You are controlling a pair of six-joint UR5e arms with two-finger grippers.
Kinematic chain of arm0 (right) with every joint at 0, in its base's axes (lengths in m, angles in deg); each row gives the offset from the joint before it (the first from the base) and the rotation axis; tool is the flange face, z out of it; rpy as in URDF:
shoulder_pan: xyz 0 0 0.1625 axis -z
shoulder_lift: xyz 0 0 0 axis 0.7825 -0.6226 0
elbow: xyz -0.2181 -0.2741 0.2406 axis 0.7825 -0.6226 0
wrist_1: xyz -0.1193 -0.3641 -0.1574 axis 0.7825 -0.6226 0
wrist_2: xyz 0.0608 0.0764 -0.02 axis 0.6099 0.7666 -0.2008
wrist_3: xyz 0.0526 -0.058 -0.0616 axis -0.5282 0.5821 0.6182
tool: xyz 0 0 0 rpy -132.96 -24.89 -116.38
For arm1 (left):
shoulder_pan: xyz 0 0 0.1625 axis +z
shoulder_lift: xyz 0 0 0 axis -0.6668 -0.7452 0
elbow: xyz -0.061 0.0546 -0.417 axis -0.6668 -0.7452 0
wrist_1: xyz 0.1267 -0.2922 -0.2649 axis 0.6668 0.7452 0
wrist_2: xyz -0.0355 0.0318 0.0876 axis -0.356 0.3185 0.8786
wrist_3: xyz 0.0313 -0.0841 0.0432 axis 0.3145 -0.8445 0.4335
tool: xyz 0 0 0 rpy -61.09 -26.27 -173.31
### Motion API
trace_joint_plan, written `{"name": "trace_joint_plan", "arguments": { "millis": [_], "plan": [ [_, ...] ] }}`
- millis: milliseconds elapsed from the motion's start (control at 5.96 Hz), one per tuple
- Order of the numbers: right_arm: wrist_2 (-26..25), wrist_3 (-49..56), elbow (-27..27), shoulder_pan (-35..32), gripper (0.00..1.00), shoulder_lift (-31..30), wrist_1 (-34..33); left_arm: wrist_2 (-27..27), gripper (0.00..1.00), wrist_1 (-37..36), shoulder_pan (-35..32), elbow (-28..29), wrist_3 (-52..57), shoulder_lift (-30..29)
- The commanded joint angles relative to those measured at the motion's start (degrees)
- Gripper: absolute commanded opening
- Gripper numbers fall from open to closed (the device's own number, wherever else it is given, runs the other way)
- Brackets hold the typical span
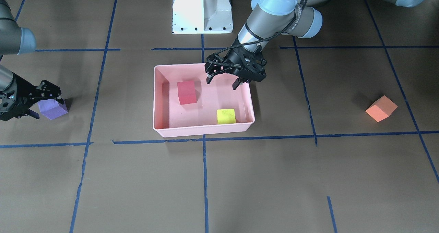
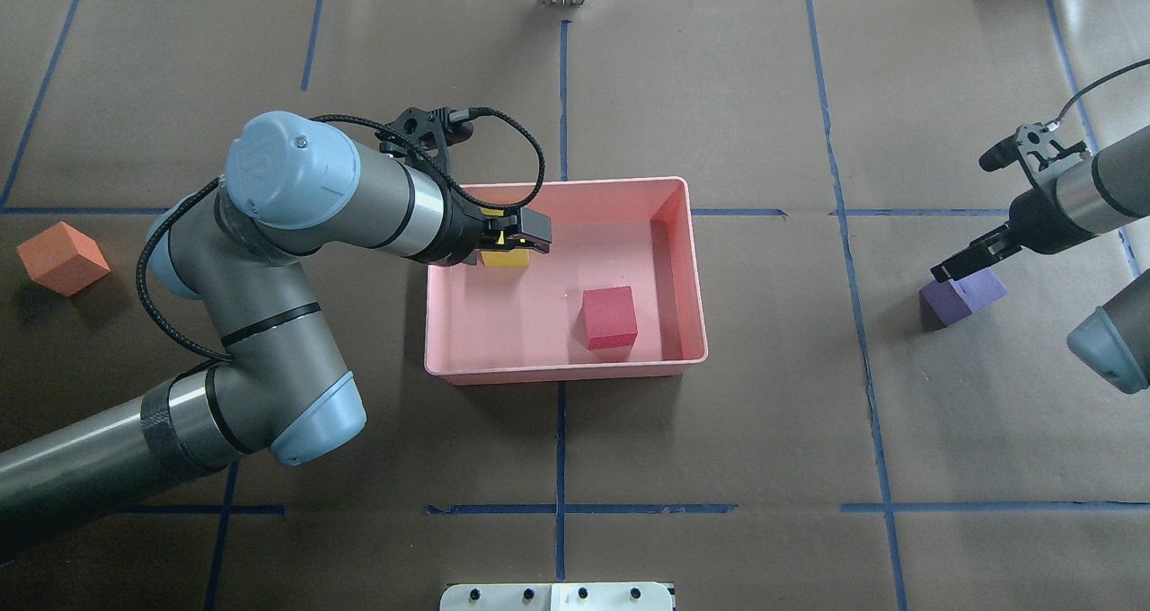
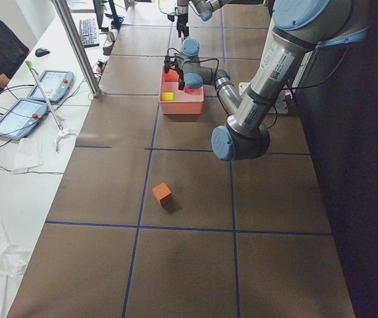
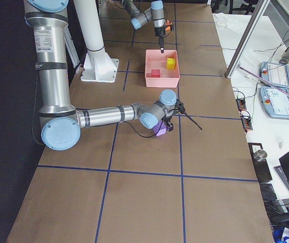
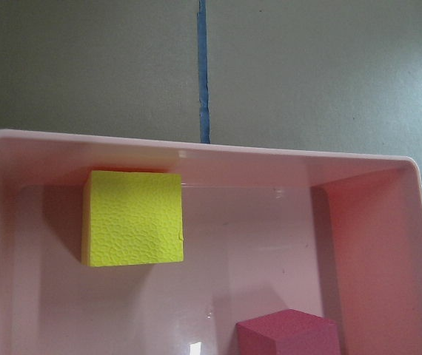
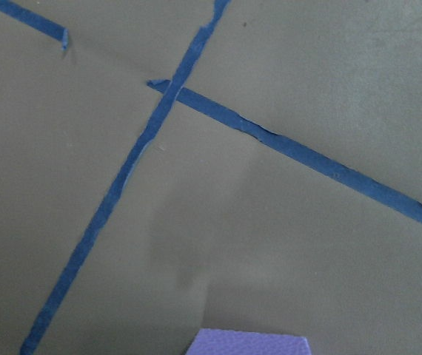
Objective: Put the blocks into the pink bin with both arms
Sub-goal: 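Drop yellow-green cube in bin with left gripper while right grasps purple cube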
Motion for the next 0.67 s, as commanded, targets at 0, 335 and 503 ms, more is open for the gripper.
{"name": "trace_joint_plan", "arguments": {
  "millis": [0, 335, 503],
  "plan": [
    [-1.2, -1.3, -0.3, 0.8, 0.99, -0.5, -0.9, 0.0, 1.0, 0.1, 0.1, 0.1, 0.0, 0.1],
    [-1.0, -2.3, -0.5, 2.5, 0.51, -0.9, -0.9, 0.0, 1.0, 0.1, 0.1, -0.5, 0.0, 0.3],
    [-0.6, -2.3, -0.2, 2.4, 0.08, -1.0, -0.9, 0.1, 1.0, 0.0, -0.6, -3.8, 0.0, 0.8]
  ]
}}
